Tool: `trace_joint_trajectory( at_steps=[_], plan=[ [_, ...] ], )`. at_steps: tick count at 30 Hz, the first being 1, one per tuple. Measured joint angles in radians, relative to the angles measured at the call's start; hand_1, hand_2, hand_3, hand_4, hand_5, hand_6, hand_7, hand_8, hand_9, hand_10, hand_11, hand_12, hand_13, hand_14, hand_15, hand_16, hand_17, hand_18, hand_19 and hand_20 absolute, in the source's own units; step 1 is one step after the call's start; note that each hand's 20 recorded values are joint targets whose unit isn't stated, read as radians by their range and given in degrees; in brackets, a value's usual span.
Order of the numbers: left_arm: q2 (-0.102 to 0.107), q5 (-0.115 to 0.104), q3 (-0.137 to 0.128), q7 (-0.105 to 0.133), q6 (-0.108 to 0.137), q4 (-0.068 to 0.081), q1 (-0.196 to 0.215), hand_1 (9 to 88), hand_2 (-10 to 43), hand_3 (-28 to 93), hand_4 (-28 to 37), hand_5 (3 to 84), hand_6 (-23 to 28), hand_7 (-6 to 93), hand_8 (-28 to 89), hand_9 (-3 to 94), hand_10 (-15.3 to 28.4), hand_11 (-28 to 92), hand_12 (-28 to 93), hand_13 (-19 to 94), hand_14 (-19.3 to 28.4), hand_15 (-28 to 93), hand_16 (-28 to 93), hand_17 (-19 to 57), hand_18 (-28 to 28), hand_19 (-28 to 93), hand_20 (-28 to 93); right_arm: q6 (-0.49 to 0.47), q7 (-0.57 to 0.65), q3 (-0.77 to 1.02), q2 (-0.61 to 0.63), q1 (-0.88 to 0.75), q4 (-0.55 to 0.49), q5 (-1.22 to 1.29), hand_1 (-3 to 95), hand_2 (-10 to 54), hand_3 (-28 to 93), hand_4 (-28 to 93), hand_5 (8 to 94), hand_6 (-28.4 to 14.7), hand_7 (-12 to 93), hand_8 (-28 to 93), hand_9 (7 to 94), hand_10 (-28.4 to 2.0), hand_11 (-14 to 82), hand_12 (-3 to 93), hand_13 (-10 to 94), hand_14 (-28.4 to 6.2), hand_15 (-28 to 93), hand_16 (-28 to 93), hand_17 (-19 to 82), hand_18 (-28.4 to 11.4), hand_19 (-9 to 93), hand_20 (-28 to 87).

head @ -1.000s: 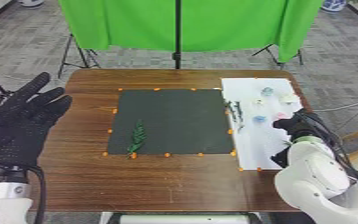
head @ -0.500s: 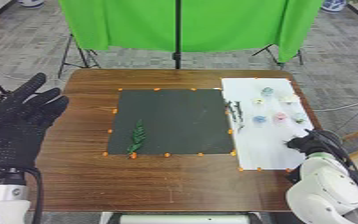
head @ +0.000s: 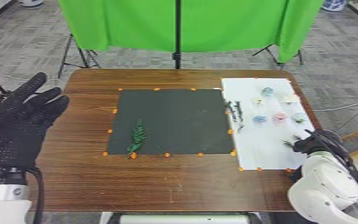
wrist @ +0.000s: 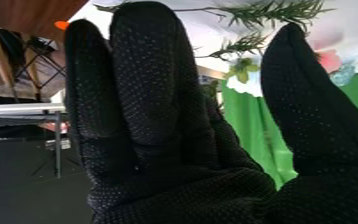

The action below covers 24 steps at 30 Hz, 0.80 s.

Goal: Arrange flowers

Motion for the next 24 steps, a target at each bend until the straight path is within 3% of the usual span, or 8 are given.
trace_joint_trajectory(
  at_steps=[2, 5, 7, 10, 16, 20, 24],
  plan=[
    [0.000, 0.000, 0.001, 0.000, 0.001, 0.000, -0.001, 23.0, 6.9, 81, -23.6, 37.1, 9.6, 18.6, -11, 36.1, 21.0, 31, 11, 27, 28.3, 55, -10, -8.0, 24.6, 59, 13, 0.000, -0.005, -0.013, 0.007, 0.014, 0.011, 0.008, 42.6, -1.9, 64, -18, 54.2, -19.0, 4, -7, 55.3, -15.8, 55.7, 9.7, 71, -10.9, 63, 9, 51, -14.1, 93, -28],
    [0.000, -0.001, 0.006, -0.001, 0.001, 0.000, -0.005, 23.0, 7.0, 81, -23.6, 37.1, 9.6, 18.7, -11, 36.1, 21.1, 31, 11, 27, 28.3, 55, -10, -8.0, 24.6, 59, 13, 0.004, -0.010, -0.035, 0.016, 0.040, 0.031, 0.018, 44.0, -2.3, 64, -19, 55.6, -17.5, 4, -7, 57.4, -13.3, 59.0, 6.4, 70, -10.8, 65, 8, 50, -13.1, 93, -28],
    [0.000, -0.001, 0.008, -0.001, 0.001, 0.000, -0.008, 23.0, 6.9, 81, -23.5, 37.1, 9.6, 18.7, -11, 36.1, 21.1, 31, 11, 27, 28.4, 55, -10, -8.0, 24.6, 59, 13, 0.009, -0.013, -0.048, 0.021, 0.057, 0.045, 0.023, 45.7, -3.3, 64, -20, 57.0, -16.5, 4, -8, 58.7, -13.4, 58.3, 4.2, 70, -10.7, 66, 8, 50, -12.6, 93, -28],
    [0.000, -0.001, 0.009, -0.002, 0.002, 0.000, -0.010, 23.1, 7.0, 81, -23.6, 37.1, 9.6, 18.7, -11, 36.1, 21.1, 31, 11, 27, 28.4, 55, -10, -8.0, 24.6, 59, 14, 0.015, -0.015, -0.069, 0.026, 0.084, 0.063, 0.029, 48.5, -4.8, 64, -21, 59.1, -15.0, 5, -9, 61.1, -14.5, 54.1, 4.1, 70, -10.4, 68, 7, 50, -12.2, 93, -28],
    [-0.001, -0.001, 0.009, -0.003, 0.002, 0.000, -0.013, 23.1, 7.0, 81, -23.6, 37.1, 9.7, 18.5, -11, 36.1, 21.1, 31, 11, 27, 28.4, 55, -10, -8.0, 24.7, 59, 14, 0.032, -0.023, -0.106, 0.033, 0.122, 0.088, 0.026, 56.2, -8.4, 63, -22, 66.6, -11.1, 8, -10, 72.1, -14.2, 35.6, 15.1, 72, -10.0, 68, 6, 48, -12.3, 93, -28],
    [-0.002, 0.000, 0.010, -0.003, 0.002, 0.000, -0.013, 23.1, 7.0, 80, -23.5, 37.1, 9.6, 18.6, -11, 36.0, 21.1, 31, 11, 27, 28.3, 55, -10, -7.9, 24.7, 59, 14, 0.049, -0.025, -0.150, 0.039, 0.148, 0.109, 0.013, 60.8, -9.5, 62, -24, 75.1, -9.4, 11, -1, 81.0, -13.7, 23.7, 21.4, 75, -10.0, 67, 6, 47, -14.8, 93, -27],
    [-0.002, 0.000, 0.011, -0.003, 0.002, 0.000, -0.014, 23.1, 7.0, 81, -23.5, 37.1, 9.7, 18.6, -11, 36.1, 21.1, 31, 11, 27, 28.3, 55, -10, -7.9, 24.6, 59, 14, 0.069, -0.027, -0.205, 0.044, 0.181, 0.130, -0.011, 63.2, -9.5, 61, -25, 82.3, -7.8, 12, 4, 86.2, -13.9, 20.8, 21.9, 78, -9.1, 64, 7, 50, -16.4, 93, -25]
  ],
)
